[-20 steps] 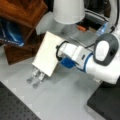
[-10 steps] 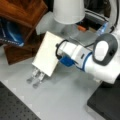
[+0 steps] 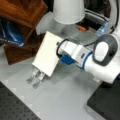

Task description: Turn off the lamps. Pick up the book. Place the book on the shelf position.

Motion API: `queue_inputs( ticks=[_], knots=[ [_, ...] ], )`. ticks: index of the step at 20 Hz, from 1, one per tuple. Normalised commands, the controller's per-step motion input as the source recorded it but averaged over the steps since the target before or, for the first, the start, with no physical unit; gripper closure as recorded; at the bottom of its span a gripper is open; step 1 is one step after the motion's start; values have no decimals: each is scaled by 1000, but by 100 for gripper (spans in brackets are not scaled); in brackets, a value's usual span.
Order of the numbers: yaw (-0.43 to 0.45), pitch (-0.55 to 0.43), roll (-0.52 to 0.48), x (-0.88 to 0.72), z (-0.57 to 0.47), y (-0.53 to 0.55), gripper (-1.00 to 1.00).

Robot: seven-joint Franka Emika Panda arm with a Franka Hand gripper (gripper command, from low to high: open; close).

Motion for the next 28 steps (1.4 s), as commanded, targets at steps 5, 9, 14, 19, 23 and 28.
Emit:
queue_inputs(
  ticks=[5, 9, 14, 19, 23, 28],
  knots=[
    [8, -26, -288, 96, -144, 31, 100],
    [14, -41, -278, 79, -130, 14, 100],
    [5, -48, -258, 37, -136, 33, 100],
    [5, -65, -231, -5, -123, 21, 100],
    [3, -96, -195, -23, -160, 13, 100],
    [1, -100, -188, -36, -162, 26, 100]
  ],
)
